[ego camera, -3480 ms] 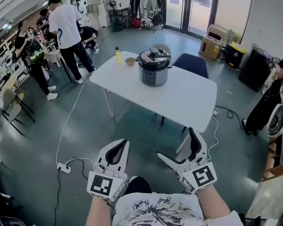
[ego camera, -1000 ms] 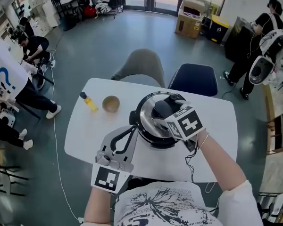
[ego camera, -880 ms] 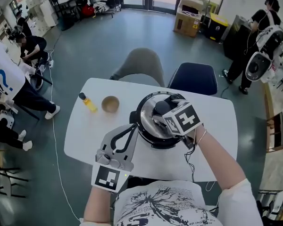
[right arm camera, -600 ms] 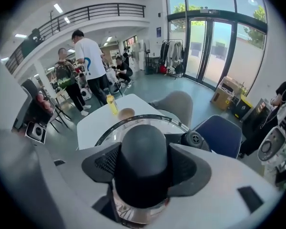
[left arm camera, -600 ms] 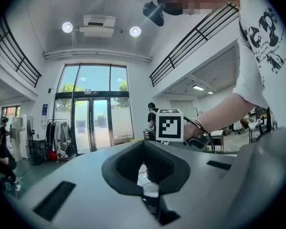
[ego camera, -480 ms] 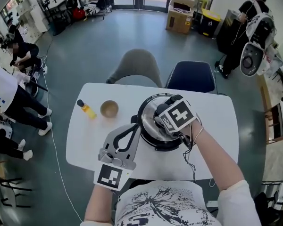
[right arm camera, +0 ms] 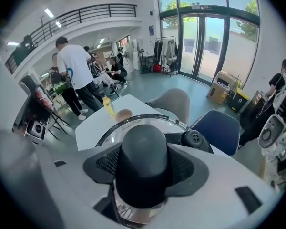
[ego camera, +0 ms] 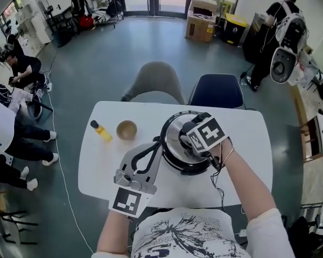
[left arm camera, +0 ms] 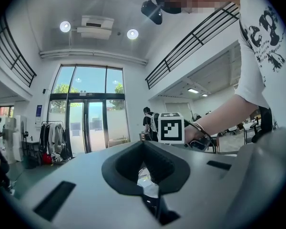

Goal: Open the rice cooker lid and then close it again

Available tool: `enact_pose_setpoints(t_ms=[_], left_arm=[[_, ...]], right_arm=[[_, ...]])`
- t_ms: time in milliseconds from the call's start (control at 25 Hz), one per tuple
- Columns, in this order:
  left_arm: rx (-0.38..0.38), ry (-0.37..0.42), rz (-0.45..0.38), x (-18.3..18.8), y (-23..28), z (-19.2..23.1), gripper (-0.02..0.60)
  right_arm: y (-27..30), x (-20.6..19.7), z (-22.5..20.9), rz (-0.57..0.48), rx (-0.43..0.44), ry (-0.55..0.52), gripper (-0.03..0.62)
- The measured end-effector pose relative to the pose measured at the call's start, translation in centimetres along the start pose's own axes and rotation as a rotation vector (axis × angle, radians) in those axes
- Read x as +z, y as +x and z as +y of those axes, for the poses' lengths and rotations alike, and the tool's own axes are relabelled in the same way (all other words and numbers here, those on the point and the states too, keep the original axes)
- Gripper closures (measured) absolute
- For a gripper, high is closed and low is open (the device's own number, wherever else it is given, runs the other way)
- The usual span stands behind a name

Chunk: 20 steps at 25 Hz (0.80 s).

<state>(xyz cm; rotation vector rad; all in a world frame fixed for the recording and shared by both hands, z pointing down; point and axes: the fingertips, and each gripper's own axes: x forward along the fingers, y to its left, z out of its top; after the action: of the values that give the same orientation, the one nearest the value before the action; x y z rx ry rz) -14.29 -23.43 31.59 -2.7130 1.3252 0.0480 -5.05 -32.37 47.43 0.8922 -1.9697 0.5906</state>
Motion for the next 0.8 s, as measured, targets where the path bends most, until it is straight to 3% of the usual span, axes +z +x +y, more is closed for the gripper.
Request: enact_pose_setpoints(t_ms=[440,800], left_arm=[[-0.057,-0.029,-0.009,0.5,-2.1,1.0,0.568],[-0.117,-0.034,0.006,-0.9,-2.9,-2.0,0.568]], right_arm=[[-2.1,0.7,0.8,-0.051,-0.074,0.067,0.301],[-4.7,-2.2,1.1,-0.089,-0.083,0.110,0.301]])
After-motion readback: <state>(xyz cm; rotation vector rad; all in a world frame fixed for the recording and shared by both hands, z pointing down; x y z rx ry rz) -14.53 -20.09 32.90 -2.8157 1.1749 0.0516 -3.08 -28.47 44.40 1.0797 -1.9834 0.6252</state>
